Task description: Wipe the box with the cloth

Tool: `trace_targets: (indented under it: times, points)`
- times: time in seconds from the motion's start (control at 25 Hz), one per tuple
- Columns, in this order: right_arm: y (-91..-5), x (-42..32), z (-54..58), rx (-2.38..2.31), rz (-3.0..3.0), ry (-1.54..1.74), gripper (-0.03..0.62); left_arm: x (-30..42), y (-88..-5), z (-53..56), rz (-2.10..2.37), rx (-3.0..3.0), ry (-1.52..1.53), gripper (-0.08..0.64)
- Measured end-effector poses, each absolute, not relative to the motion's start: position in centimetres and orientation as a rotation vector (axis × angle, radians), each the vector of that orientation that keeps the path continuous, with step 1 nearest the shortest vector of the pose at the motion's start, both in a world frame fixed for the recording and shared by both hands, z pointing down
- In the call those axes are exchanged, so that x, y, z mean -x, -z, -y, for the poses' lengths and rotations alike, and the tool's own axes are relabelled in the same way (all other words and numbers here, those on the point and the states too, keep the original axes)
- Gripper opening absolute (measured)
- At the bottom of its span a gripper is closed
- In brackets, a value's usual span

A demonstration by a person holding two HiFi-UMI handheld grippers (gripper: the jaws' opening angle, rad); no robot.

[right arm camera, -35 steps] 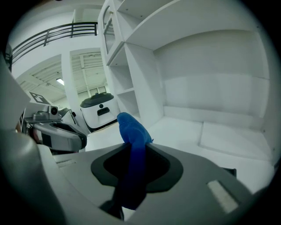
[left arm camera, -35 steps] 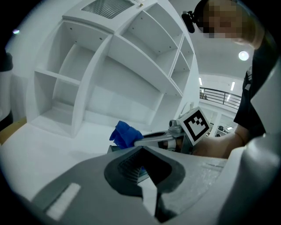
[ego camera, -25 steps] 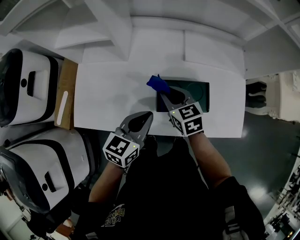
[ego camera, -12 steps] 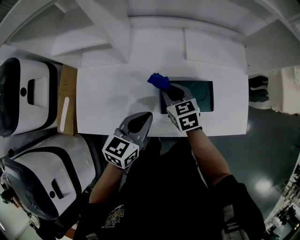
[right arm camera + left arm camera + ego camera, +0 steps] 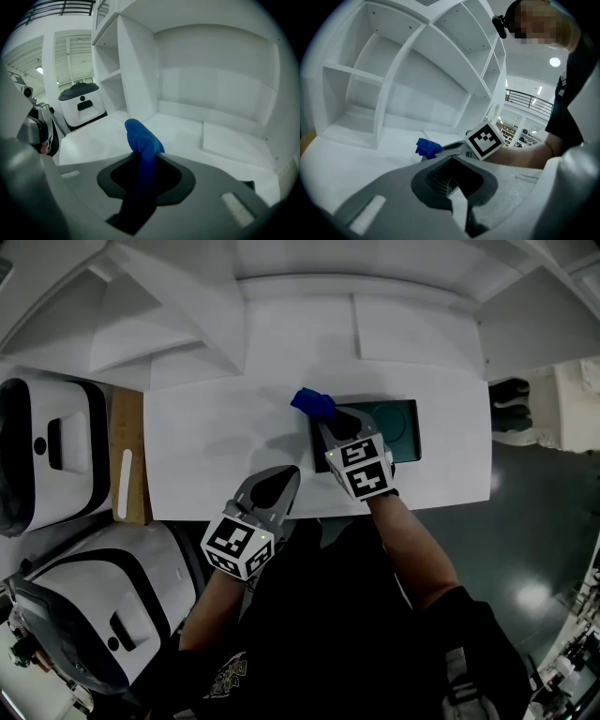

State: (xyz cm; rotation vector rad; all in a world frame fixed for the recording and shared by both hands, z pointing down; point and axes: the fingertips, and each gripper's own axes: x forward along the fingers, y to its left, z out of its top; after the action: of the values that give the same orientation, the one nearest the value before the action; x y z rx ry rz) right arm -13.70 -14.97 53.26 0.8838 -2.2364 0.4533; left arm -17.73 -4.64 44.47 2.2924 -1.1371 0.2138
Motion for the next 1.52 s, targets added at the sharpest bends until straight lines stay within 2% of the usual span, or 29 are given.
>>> trace_targets:
  times: [1.52]
  points:
    - [-53.0,-4.6,19.6,-1.135,1.985,-0.487,0.118,8.4,-43.8,6.9,1.034,-2.343,-0.219,0.000]
